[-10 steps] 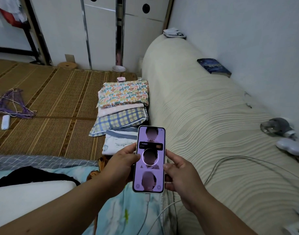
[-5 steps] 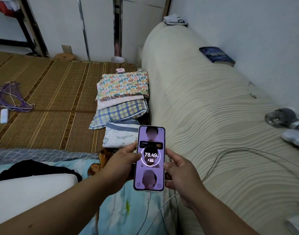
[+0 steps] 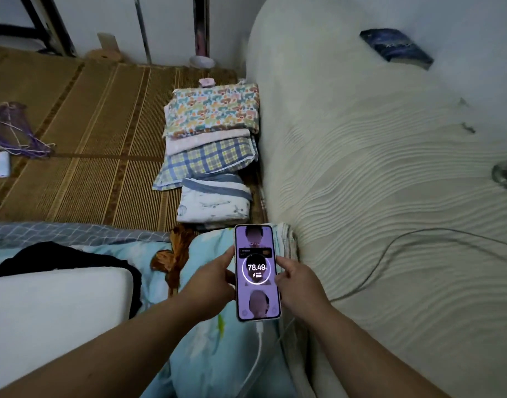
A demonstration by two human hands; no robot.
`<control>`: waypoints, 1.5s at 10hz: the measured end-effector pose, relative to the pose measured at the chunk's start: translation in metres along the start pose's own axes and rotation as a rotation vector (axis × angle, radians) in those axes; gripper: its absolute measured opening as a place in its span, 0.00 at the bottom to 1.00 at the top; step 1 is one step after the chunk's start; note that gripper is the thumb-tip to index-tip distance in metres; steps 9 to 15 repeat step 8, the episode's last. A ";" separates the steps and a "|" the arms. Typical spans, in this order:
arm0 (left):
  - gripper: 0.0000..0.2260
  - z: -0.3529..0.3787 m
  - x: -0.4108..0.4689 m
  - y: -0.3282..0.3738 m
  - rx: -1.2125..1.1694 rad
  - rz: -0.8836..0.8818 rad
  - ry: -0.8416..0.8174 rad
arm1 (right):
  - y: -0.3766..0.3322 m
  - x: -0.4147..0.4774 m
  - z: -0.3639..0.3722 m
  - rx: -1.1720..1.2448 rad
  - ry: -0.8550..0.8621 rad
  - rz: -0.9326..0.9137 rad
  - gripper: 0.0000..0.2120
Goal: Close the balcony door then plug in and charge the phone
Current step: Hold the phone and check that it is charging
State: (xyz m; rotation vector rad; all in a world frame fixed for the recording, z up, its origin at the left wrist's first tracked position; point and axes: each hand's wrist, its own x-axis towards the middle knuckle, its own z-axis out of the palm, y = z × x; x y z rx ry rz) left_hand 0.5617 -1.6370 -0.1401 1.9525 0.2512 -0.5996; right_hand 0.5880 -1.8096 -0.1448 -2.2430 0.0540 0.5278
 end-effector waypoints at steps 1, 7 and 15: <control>0.39 0.013 0.025 -0.033 -0.016 -0.065 -0.006 | 0.024 0.022 0.022 -0.086 -0.078 0.024 0.19; 0.18 0.061 0.079 -0.140 0.047 -0.200 0.102 | 0.095 0.083 0.105 -0.480 -0.253 -0.002 0.18; 0.33 0.054 0.076 -0.130 0.307 -0.171 0.000 | 0.085 0.078 0.097 -0.470 -0.245 -0.013 0.20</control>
